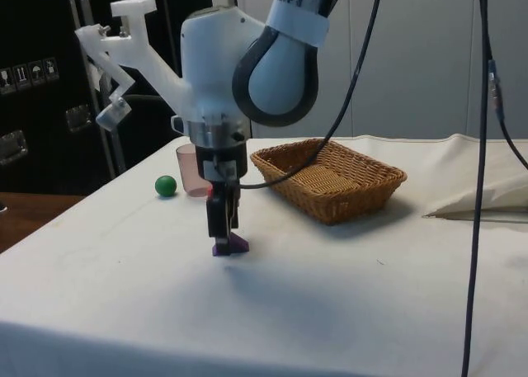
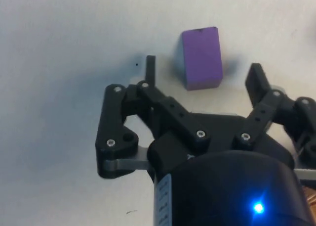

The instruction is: Pick up the triangular block and place it into the basket.

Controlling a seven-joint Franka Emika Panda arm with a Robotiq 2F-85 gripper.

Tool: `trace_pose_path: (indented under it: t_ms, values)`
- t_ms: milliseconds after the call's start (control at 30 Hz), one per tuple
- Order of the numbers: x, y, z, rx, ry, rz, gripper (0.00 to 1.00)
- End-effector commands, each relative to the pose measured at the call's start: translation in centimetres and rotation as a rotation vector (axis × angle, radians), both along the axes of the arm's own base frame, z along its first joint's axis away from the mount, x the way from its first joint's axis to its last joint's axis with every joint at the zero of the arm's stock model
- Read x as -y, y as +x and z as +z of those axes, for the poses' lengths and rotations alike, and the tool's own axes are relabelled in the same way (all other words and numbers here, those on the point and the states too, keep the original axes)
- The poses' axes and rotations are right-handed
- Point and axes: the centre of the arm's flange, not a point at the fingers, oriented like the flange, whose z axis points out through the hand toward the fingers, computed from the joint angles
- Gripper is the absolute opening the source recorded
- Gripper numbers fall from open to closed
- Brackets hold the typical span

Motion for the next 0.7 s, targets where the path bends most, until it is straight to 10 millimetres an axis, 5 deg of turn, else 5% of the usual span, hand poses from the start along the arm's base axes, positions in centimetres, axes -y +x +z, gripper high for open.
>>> trace_pose_path:
  t_ms: [0, 333, 667]
  values:
    - [0.0, 0.1, -0.1, 0.009, 0.0, 0.0, 0.88]
    - [0.0, 0.1, -0.2, 0.011, 0.0, 0.0, 0.35]
    - [-0.1, -0.2, 1.6, 0.007, 0.005, 0.004, 0.33]
